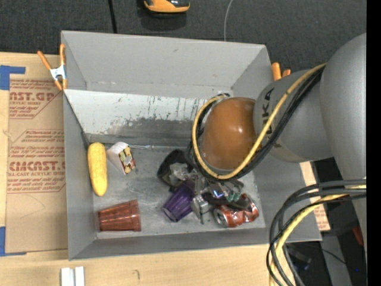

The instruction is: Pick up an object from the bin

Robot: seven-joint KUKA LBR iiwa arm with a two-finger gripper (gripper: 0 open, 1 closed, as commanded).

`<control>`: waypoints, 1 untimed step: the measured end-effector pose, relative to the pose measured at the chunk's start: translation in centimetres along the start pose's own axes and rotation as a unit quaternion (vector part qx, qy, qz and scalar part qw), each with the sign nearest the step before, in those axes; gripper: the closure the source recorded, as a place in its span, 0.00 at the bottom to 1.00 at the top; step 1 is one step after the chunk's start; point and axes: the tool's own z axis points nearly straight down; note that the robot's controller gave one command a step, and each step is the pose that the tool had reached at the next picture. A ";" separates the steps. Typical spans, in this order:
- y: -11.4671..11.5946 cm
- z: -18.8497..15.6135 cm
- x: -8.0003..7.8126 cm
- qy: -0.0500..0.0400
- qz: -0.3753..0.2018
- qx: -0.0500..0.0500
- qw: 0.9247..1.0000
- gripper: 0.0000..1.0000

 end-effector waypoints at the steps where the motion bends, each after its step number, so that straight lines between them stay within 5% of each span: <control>1: 0.4 0.6 1.4 -0.002 -0.013 -0.001 1.000 0.00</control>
Offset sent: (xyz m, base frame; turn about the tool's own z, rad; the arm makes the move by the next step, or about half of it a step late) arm -0.0123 -0.0006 -0.0008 0.1680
